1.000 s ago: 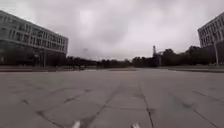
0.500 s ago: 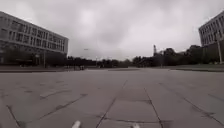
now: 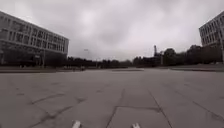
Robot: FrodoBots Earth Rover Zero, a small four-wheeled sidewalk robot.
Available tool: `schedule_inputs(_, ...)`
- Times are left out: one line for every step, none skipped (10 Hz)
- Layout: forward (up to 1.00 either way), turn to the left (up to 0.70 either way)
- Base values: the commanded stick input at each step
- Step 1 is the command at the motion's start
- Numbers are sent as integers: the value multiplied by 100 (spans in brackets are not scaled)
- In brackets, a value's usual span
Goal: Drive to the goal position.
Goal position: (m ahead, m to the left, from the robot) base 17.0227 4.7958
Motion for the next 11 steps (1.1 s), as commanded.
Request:
schedule_inputs(70,0)
schedule_inputs(70,0)
schedule_inputs(70,0)
schedule_inputs(70,0)
schedule_inputs(70,0)
schedule_inputs(70,0)
schedule_inputs(70,0)
schedule_inputs(70,0)
schedule_inputs(70,0)
schedule_inputs(70,0)
schedule_inputs(70,0)
